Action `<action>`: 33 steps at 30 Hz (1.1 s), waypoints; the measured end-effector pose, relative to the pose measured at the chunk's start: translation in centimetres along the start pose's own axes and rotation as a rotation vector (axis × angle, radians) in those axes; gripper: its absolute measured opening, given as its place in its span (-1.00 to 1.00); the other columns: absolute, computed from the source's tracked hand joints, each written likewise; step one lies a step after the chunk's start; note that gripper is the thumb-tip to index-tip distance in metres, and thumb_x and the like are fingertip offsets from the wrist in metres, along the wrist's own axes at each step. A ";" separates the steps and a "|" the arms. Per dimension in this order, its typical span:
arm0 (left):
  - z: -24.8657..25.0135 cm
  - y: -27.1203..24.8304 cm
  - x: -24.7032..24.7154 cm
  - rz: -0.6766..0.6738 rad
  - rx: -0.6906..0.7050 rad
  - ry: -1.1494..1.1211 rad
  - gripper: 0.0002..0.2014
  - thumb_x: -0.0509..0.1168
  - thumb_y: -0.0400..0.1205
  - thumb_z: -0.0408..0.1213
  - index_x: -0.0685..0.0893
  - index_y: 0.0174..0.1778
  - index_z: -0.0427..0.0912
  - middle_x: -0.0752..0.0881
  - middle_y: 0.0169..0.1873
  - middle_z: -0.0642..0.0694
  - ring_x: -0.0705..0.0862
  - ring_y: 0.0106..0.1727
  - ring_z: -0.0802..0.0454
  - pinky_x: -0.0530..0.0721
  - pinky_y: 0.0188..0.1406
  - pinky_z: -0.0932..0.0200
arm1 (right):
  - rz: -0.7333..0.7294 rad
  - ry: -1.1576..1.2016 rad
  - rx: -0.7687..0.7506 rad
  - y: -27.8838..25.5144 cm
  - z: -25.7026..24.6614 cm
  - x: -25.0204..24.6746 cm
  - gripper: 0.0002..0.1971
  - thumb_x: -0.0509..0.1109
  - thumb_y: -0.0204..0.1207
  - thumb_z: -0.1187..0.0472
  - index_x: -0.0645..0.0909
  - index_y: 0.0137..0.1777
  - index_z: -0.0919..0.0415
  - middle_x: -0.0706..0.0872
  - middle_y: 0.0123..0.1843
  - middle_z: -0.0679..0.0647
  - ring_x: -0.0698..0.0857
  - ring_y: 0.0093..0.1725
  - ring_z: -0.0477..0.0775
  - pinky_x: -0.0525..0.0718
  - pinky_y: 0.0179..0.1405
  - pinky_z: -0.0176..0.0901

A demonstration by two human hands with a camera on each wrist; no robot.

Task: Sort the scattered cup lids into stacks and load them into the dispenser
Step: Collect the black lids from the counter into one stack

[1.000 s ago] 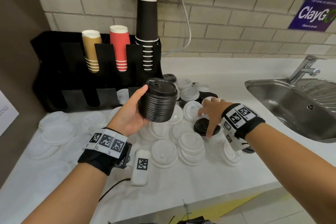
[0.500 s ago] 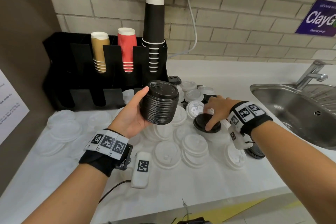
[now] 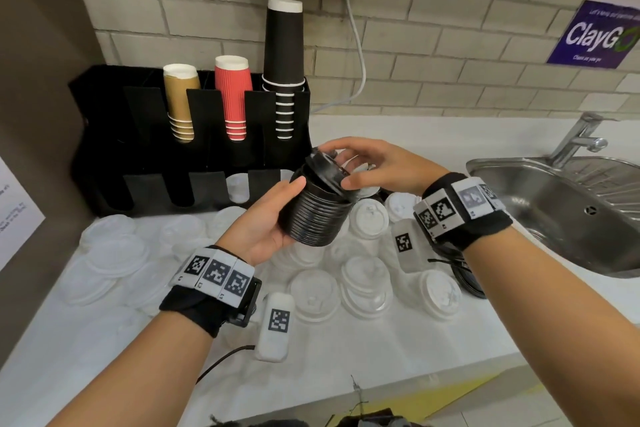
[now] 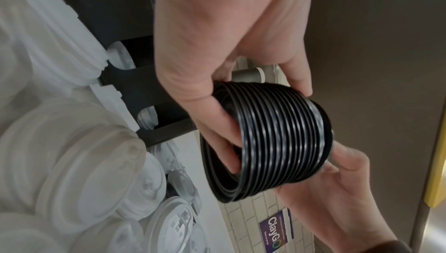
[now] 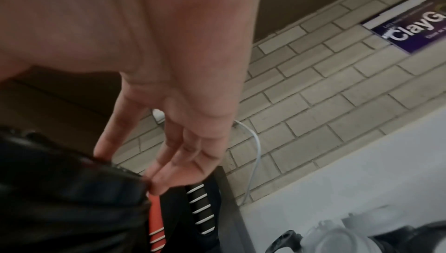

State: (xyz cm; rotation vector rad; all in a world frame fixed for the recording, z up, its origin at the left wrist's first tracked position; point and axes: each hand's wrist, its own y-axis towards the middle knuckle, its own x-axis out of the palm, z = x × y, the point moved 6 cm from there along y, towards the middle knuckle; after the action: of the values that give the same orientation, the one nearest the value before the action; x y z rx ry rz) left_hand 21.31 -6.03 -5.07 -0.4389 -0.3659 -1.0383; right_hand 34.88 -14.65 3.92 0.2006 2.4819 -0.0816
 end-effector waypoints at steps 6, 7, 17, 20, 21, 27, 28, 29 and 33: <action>0.1 0.0 0.1 0.014 0.023 0.054 -0.39 0.38 0.43 -0.01 0.55 0.41 -0.13 0.73 0.23 -0.16 0.74 0.18 -0.04 0.77 -0.11 0.03 | -0.025 -0.052 -0.015 0.0 -0.4 0.8 -0.50 0.51 0.47 0.31 0.55 0.36 -0.07 0.63 0.19 0.21 0.62 0.08 0.01 0.65 0.04 -0.38; 0.1 0.0 0.1 0.014 0.020 0.055 -0.39 0.36 0.44 -0.01 0.55 0.42 -0.14 0.72 0.25 -0.18 0.74 0.19 -0.05 0.77 -0.09 0.03 | -0.022 -0.050 -0.021 0.0 -0.4 0.9 -0.50 0.51 0.47 0.31 0.55 0.37 -0.08 0.63 0.19 0.20 0.62 0.08 -0.01 0.65 0.05 -0.37; 0.4 0.2 0.3 -0.027 0.017 0.021 -0.37 0.32 0.48 0.01 0.53 0.45 -0.20 0.70 0.30 -0.23 0.69 0.31 -0.14 0.75 0.15 -0.04 | 0.008 -0.103 -0.030 0.8 -0.2 1.0 -0.49 0.58 0.41 0.17 0.59 0.34 -0.19 0.65 0.14 0.02 0.60 0.13 -0.04 0.63 0.12 -0.20; 0.6 0.5 -0.1 -0.017 0.036 -0.010 -0.43 0.36 0.46 -0.03 0.59 0.37 -0.21 0.76 0.19 -0.20 0.76 0.18 -0.08 0.79 0.00 0.02 | 0.005 -0.130 -0.043 1.4 -0.5 1.0 -0.46 0.60 0.38 0.14 0.58 0.35 -0.18 0.65 0.13 0.01 0.59 0.10 -0.09 0.60 0.06 -0.29; 0.7 0.6 -0.2 -0.013 0.039 -0.019 -0.45 0.37 0.46 -0.05 0.60 0.36 -0.21 0.78 0.15 -0.19 0.78 0.14 -0.07 0.79 -0.04 0.04 | -0.001 -0.141 -0.047 1.7 -0.5 0.9 -0.46 0.60 0.38 0.14 0.58 0.36 -0.18 0.66 0.14 0.02 0.59 0.11 -0.08 0.60 0.06 -0.30; 1.2 1.3 -0.7 -0.002 0.059 -0.063 -0.49 0.37 0.49 -0.11 0.60 0.35 -0.22 0.80 0.08 -0.18 0.80 0.08 -0.06 0.78 -0.14 0.08 | -0.033 -0.153 -0.055 3.0 -0.6 0.6 -0.44 0.60 0.38 0.11 0.58 0.39 -0.12 0.65 0.17 0.03 0.60 0.17 0.01 0.60 0.12 -0.28; 1.4 1.5 -0.9 -0.004 0.065 -0.069 -0.51 0.36 0.50 -0.11 0.61 0.34 -0.22 0.80 0.08 -0.18 0.81 0.08 -0.06 0.78 -0.15 0.09 | -0.034 -0.141 -0.062 3.4 -0.5 0.5 -0.44 0.60 0.37 0.12 0.58 0.39 -0.10 0.65 0.18 0.03 0.60 0.18 0.01 0.60 0.09 -0.30; 1.5 1.5 -0.9 -0.010 0.066 -0.075 -0.52 0.35 0.50 -0.11 0.62 0.33 -0.21 0.81 0.09 -0.18 0.80 0.08 -0.06 0.78 -0.16 0.09 | -0.030 -0.122 -0.067 3.4 -0.4 0.5 -0.44 0.61 0.37 0.14 0.58 0.39 -0.09 0.64 0.19 0.03 0.60 0.19 -0.01 0.60 0.07 -0.33; 1.9 1.9 -1.2 -0.030 0.061 -0.100 -0.52 0.32 0.53 -0.06 0.63 0.35 -0.17 0.76 0.22 -0.21 0.76 0.21 -0.09 0.79 -0.06 0.06 | -0.042 -0.014 -0.112 3.8 -0.6 0.3 -0.41 0.62 0.34 0.26 0.57 0.38 -0.02 0.63 0.25 0.05 0.64 0.20 -0.10 0.68 0.11 -0.29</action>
State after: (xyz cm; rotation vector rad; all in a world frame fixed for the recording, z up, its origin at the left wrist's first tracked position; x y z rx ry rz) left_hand 22.30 -3.29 -4.36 -0.4321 -0.4934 -1.0338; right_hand 34.87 -10.77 4.19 0.1005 2.4688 0.0383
